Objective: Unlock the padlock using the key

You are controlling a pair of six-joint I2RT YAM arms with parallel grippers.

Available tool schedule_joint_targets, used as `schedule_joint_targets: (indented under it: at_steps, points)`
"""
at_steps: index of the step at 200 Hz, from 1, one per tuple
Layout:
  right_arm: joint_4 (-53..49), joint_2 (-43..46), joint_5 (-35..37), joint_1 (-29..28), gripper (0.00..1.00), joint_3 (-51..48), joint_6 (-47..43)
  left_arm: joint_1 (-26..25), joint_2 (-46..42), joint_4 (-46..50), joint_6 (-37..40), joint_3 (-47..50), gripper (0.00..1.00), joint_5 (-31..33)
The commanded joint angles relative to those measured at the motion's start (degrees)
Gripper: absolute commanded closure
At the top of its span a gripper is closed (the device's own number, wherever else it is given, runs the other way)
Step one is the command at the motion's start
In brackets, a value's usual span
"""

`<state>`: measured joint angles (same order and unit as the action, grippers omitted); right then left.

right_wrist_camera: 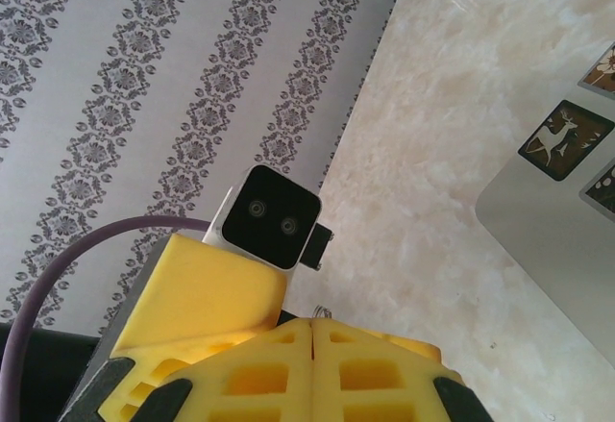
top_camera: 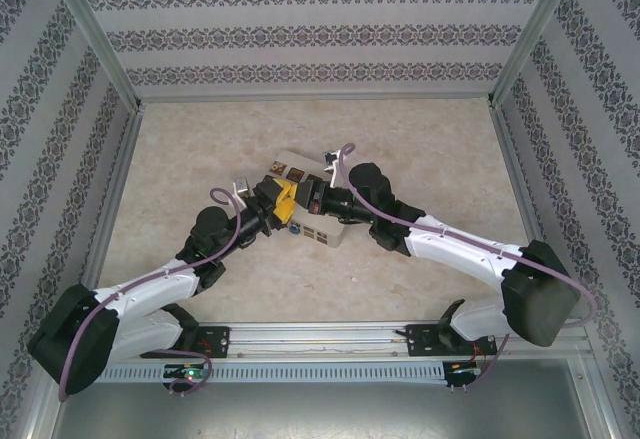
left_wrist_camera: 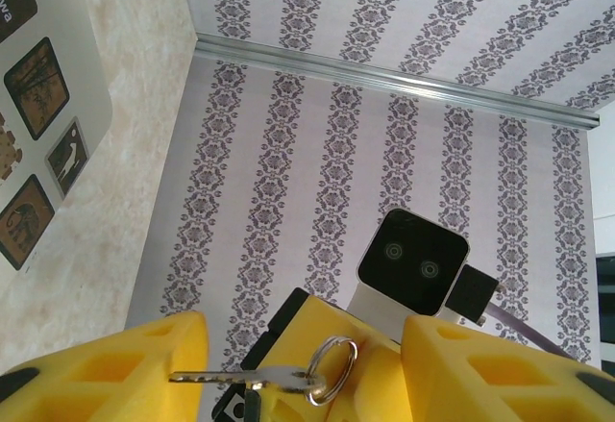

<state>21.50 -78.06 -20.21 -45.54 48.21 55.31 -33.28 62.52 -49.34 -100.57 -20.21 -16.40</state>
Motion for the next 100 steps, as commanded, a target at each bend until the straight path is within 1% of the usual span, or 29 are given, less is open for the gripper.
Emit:
schedule_joint_targets:
  at_steps: [1, 100]
  points:
    - [2.31, 1.37, -0.36, -1.22, 1.0, -1.2, -0.61, -0.74, 0.47, -1.71, 0.03, 0.09, 0.48, -0.3]
    - [1.8, 3.35, 0.44, -0.98, 1.0, -3.02, -1.08, -0.74, 1.07, -1.05, 0.64, 0.76, 0.62, 0.75]
